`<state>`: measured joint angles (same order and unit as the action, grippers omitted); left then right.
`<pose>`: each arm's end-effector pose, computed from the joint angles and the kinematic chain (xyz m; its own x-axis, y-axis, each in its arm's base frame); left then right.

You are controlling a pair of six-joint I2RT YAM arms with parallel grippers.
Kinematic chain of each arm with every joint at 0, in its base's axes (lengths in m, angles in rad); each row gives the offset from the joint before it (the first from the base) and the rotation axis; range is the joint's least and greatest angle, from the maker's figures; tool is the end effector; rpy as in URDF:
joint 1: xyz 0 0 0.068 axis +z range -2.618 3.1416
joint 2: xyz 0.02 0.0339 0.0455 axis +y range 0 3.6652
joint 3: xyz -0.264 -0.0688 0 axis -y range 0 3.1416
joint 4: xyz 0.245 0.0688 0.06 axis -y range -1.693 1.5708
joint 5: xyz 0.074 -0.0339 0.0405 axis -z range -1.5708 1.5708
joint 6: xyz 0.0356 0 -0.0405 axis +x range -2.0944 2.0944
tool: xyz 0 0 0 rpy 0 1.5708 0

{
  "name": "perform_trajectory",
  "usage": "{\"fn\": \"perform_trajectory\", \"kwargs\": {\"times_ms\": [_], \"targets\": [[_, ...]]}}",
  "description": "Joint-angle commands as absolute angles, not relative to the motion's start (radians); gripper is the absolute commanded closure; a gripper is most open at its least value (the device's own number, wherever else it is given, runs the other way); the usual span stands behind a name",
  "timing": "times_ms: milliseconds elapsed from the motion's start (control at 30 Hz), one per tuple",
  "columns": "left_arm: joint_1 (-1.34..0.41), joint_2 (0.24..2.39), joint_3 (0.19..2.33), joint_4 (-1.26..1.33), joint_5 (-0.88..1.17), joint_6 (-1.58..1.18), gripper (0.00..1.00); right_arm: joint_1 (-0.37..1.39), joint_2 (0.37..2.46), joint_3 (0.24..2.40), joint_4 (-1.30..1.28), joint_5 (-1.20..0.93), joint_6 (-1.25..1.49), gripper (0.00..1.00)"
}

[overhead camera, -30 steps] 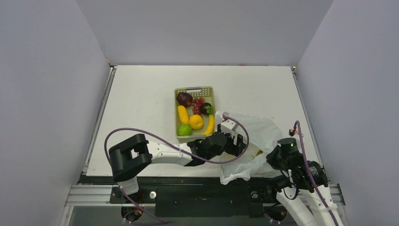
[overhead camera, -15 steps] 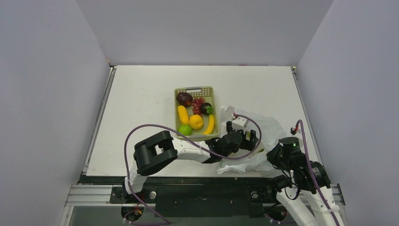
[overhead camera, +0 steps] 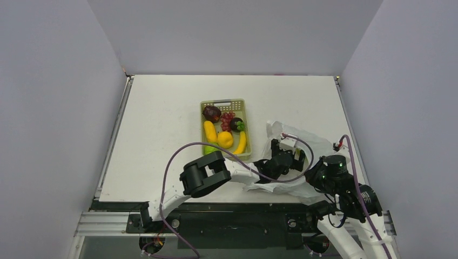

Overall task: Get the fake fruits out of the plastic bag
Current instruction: Adjust the plastic bag at the center of the board.

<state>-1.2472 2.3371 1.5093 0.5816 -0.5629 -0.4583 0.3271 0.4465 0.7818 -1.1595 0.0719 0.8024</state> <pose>0.1814 -0.4813 0.1385 -0.3514 -0.1288 -0.9273 0.5372 0.7834 -0.3124 0.0651 0.0194 0.2844 -0.6803 0.5265 -0.5099 0.3092 0.8369 0.4517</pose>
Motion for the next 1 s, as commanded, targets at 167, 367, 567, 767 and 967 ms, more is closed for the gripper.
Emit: {"fn": "perform_trajectory", "kwargs": {"times_ms": [167, 367, 567, 767, 967], "targets": [[-1.207, 2.441, 1.646, 0.584, -0.415, -0.445, 0.14, 0.327, 0.454, 0.811, -1.132, 0.041, 0.75, 1.0], [-1.189, 2.376, 1.587, 0.591, -0.438, -0.377, 0.35, 0.327, 0.447, 0.812, -1.133, 0.025, 0.726, 1.0], [-1.154, 2.161, 1.333, 0.632, -0.521, -0.327, 0.49, 0.326, 0.432, 0.765, -1.012, -0.108, 0.631, 1.0], [-1.173, 1.917, 1.111, 0.642, -0.621, -0.257, 0.55, 0.326, 0.413, 0.628, -0.709, -0.334, 0.638, 1.0], [-1.188, 1.71, 0.953, 0.611, -0.632, -0.301, 0.56, 0.327, 0.42, 0.576, -0.542, -0.533, 0.64, 1.0]]}}
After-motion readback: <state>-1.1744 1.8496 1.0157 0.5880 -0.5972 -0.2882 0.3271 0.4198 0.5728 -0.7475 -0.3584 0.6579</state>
